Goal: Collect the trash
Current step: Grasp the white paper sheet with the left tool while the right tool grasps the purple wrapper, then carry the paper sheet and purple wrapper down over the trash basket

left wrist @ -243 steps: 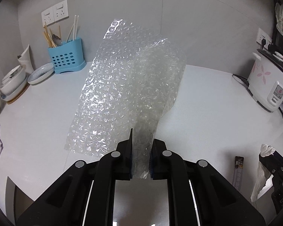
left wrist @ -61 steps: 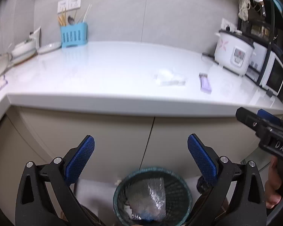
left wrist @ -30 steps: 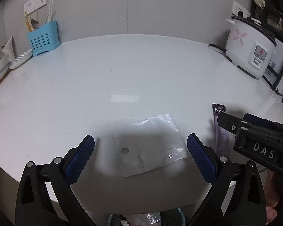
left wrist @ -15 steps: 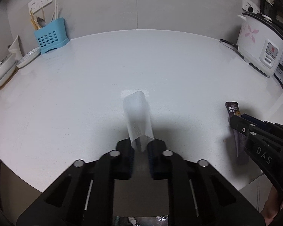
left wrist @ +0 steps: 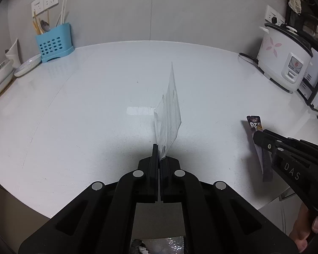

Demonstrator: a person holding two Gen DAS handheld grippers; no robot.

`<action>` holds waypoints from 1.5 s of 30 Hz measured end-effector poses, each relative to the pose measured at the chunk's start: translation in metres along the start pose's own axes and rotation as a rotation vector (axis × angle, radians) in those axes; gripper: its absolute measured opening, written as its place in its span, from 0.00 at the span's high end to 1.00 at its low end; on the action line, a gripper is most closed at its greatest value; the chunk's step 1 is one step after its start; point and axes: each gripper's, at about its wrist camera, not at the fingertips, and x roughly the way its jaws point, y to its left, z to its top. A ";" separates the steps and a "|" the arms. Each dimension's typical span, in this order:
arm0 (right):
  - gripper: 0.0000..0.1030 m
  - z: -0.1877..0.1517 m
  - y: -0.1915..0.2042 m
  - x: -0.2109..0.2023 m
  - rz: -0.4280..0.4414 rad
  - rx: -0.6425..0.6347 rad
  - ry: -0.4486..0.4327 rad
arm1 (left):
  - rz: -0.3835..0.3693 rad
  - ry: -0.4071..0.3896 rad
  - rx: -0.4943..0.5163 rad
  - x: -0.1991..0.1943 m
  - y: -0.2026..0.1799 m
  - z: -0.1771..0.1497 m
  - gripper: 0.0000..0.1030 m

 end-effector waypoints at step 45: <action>0.88 -0.186 0.030 -0.126 0.073 -0.131 -0.217 | -0.150 -0.166 0.013 -0.159 -0.002 -0.167 1.00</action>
